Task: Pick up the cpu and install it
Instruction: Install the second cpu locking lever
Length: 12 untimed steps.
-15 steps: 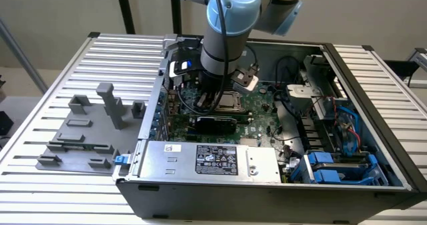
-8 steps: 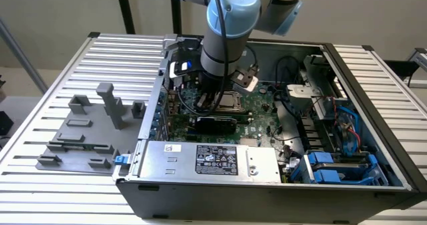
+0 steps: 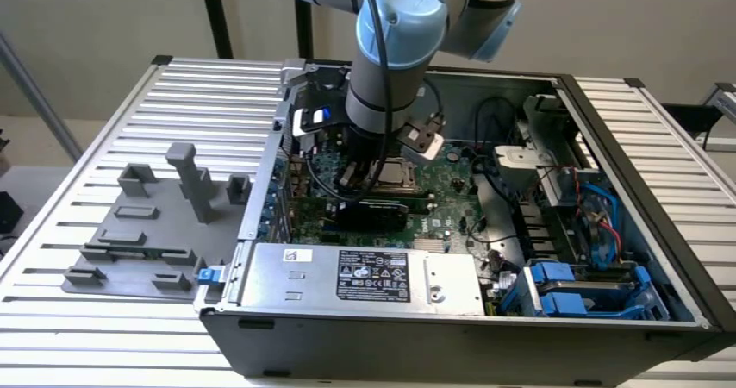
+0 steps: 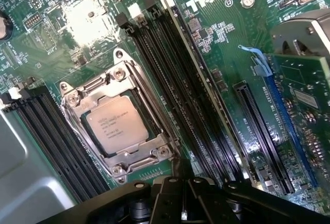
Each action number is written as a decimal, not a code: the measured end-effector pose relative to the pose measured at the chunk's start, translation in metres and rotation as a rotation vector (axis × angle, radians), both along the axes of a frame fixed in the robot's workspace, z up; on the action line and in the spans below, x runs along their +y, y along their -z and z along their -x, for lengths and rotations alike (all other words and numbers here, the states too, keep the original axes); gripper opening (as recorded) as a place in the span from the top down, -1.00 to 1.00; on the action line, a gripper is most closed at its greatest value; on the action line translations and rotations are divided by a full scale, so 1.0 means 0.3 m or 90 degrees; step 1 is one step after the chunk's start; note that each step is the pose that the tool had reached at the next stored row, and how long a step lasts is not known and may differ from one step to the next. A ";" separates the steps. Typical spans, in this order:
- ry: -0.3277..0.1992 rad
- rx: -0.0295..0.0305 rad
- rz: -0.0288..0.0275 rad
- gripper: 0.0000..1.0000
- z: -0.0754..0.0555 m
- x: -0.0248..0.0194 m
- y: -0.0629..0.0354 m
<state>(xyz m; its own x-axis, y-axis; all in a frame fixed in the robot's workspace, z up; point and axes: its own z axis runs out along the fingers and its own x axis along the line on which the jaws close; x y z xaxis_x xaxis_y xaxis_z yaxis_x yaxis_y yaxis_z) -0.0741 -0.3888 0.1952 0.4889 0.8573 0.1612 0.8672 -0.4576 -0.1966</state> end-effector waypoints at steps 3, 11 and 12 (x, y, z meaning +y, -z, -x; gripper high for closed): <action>0.000 0.0001 0.0007 0.79 0.000 0.004 0.004; 0.000 0.0008 0.0065 0.79 -0.001 0.007 -0.044; 0.000 0.0018 0.0066 0.79 -0.003 0.007 -0.058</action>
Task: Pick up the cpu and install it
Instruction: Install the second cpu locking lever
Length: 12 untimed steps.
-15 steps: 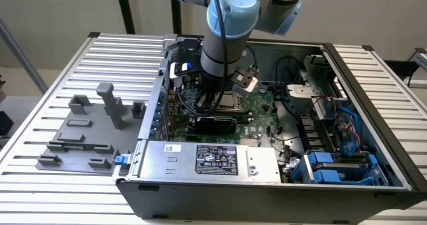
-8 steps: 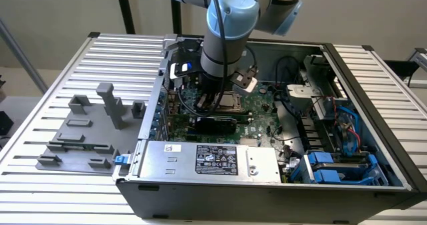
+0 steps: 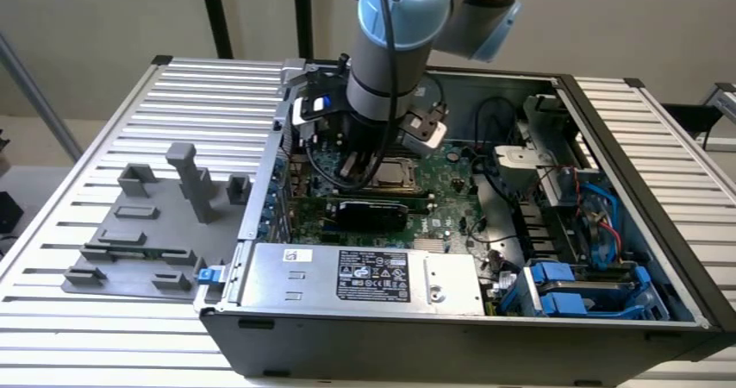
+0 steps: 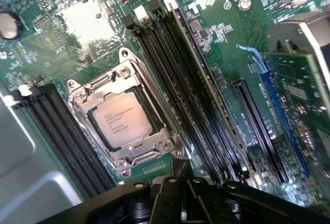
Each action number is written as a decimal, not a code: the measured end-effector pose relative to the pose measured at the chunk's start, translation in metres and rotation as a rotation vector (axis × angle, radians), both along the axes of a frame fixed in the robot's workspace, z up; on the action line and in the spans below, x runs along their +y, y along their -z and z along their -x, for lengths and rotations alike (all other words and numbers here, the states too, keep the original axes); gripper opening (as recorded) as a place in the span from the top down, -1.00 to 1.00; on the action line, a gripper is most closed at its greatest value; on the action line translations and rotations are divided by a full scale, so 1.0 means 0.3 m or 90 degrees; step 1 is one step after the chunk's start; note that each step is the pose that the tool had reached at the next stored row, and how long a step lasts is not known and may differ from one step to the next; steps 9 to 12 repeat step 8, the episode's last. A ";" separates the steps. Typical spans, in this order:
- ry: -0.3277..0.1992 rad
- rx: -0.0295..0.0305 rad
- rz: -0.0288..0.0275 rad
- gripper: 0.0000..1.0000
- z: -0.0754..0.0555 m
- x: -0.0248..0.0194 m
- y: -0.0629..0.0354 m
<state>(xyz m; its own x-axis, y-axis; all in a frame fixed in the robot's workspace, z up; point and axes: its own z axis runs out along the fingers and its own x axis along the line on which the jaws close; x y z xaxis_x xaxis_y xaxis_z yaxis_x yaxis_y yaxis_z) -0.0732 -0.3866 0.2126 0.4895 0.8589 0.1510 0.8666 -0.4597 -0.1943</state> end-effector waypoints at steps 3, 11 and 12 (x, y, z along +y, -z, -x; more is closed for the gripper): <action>0.000 0.0042 -0.0001 0.79 -0.008 0.000 -0.014; 0.000 0.0044 0.0000 0.79 -0.008 0.000 -0.014; 0.000 0.0044 0.0000 0.79 -0.008 0.000 -0.014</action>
